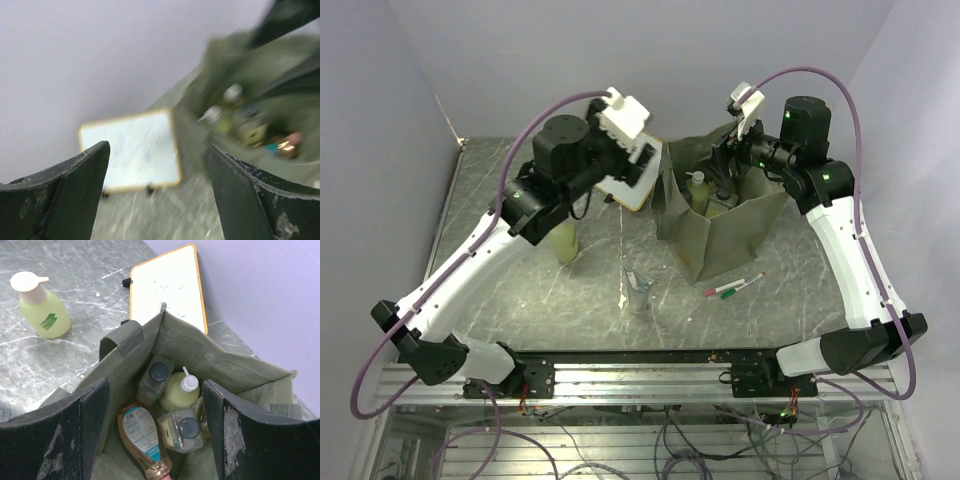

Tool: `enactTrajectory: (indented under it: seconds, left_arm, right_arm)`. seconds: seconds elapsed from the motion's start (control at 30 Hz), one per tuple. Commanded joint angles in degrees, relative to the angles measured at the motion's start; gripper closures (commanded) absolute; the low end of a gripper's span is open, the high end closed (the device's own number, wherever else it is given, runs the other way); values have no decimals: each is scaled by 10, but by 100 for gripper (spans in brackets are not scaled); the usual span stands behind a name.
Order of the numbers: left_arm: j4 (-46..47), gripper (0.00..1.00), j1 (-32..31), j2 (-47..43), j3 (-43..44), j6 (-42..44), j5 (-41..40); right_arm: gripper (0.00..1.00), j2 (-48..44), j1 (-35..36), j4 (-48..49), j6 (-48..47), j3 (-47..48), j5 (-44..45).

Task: Place the personal care products into the canvas bag
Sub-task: Pick up the care product from the center of the board.

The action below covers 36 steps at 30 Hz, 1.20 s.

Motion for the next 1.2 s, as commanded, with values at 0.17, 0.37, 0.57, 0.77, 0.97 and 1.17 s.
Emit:
enactTrajectory:
  seconds: [0.17,0.37,0.57,0.77,0.97,1.17]
  left_arm:
    - [-155,4,174,-49,-158,-111,-80]
    - [-240,2,224,-9,-159,-151,-52]
    - [-265,1,280,18,-183,-165,-23]
    - [-278,3,295,49,-190,-159,18]
    - [-284,17,305,71,-191,-162,47]
    - [-283,35,305,78,-196,-163,61]
  right_arm:
    - [24,-3,24,23,14,-4,34]
    - [23,2,29,21,10,-16,40]
    - [22,1,29,16,7,-28,40]
    - [22,2,29,13,-1,-32,44]
    - [22,-2,29,13,-3,-42,49]
    - [22,-9,29,13,-7,-55,54]
